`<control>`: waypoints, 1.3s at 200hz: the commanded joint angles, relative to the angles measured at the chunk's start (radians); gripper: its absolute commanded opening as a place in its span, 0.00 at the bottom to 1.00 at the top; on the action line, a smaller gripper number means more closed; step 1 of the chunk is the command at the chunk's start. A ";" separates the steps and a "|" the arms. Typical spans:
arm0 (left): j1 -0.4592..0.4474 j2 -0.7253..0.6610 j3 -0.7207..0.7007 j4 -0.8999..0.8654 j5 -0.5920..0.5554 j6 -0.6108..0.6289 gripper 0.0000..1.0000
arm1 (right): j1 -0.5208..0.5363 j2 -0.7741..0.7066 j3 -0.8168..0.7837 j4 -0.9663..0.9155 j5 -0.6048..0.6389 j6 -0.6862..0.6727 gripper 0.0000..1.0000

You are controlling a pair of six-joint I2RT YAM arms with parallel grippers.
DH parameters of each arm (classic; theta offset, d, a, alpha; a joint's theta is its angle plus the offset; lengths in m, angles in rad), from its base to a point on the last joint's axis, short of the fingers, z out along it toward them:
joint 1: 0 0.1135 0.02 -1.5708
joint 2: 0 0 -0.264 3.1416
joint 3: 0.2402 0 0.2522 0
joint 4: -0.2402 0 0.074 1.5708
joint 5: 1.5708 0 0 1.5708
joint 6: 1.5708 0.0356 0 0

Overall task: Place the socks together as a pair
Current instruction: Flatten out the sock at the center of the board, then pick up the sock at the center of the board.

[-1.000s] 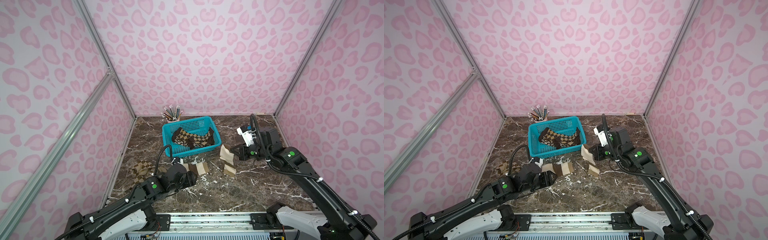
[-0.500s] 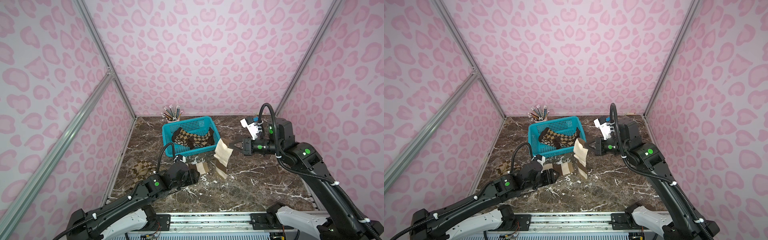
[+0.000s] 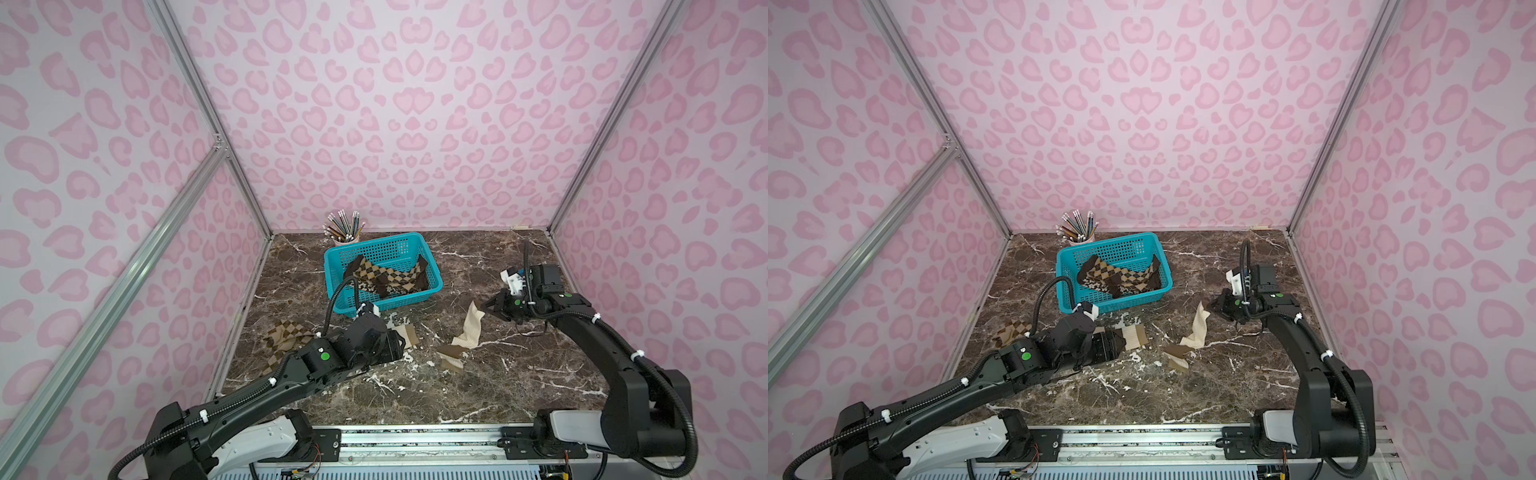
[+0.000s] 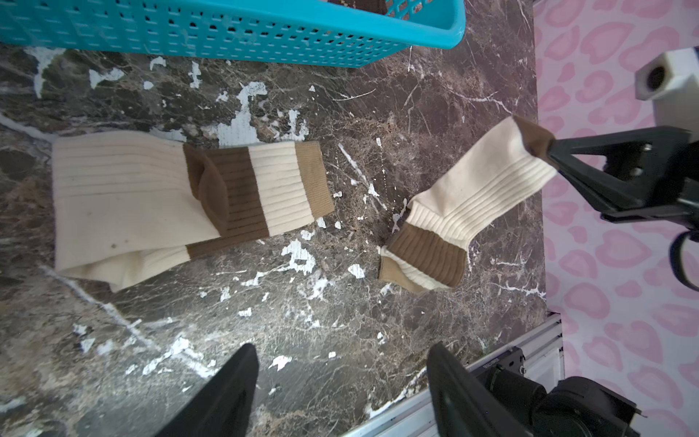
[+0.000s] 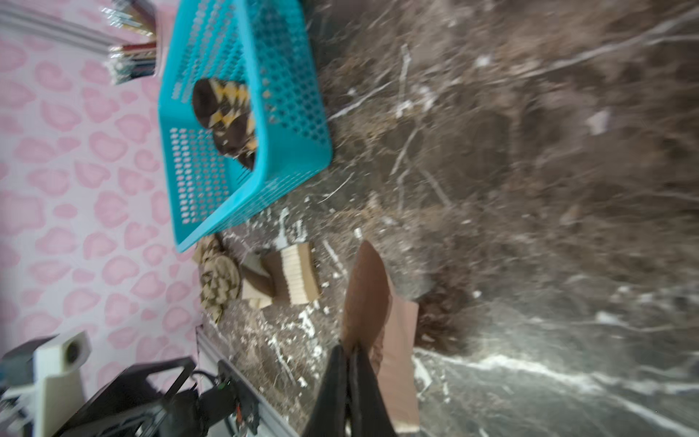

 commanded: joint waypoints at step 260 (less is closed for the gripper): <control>-0.041 0.855 0.545 -0.271 -0.141 0.204 0.56 | -0.003 -0.396 -0.205 -0.002 0.086 0.071 0.73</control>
